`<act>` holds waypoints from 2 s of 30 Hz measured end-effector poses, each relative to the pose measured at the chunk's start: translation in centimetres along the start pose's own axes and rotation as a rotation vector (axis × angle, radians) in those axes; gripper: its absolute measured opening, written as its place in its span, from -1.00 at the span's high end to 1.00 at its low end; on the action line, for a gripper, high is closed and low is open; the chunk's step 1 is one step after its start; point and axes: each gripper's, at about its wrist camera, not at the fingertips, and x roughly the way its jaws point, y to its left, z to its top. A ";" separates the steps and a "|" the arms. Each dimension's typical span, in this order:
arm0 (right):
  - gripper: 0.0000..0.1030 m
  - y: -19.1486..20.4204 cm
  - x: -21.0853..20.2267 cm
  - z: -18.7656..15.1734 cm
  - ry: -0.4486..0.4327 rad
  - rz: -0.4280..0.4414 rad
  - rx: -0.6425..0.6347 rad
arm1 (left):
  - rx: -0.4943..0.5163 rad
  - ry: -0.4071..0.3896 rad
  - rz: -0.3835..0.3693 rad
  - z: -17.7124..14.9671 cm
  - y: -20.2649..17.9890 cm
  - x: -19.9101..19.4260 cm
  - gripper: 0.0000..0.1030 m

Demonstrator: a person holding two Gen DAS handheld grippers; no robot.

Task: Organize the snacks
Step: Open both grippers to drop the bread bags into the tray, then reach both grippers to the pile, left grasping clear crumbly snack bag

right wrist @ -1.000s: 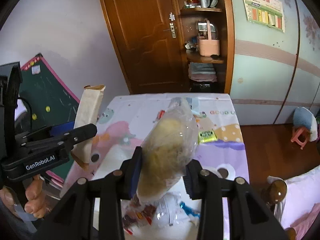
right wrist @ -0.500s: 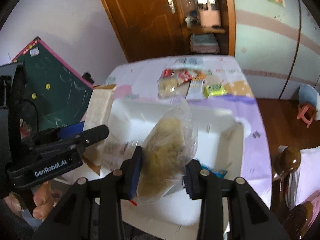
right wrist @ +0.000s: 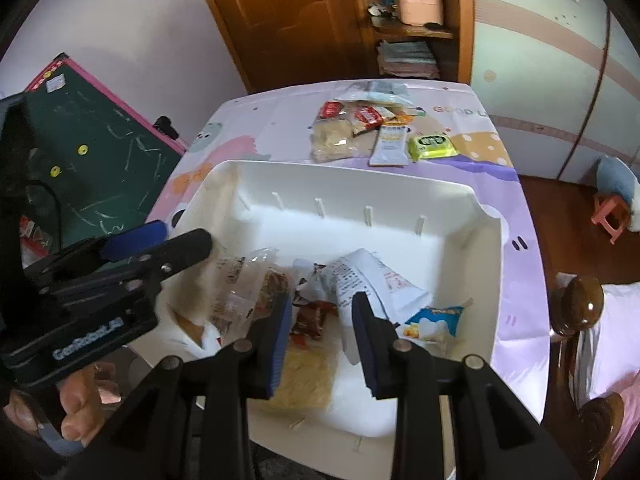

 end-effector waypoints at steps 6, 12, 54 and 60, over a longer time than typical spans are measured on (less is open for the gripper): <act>0.38 -0.5 0.2 0.1 0.007 -0.025 0.015 | -0.026 -0.024 -0.007 0.2 0.1 -0.3 -0.80; 0.38 -0.5 0.2 0.1 0.005 -0.028 0.013 | -0.025 0.001 0.013 0.2 0.0 0.4 -0.80; 0.27 -2.8 1.0 3.6 0.010 -0.016 0.039 | 0.033 0.035 0.085 3.5 0.2 2.6 -0.80; 0.20 -5.1 -0.9 8.7 -0.017 0.020 0.057 | 0.053 -0.038 0.074 9.5 0.0 0.3 -0.80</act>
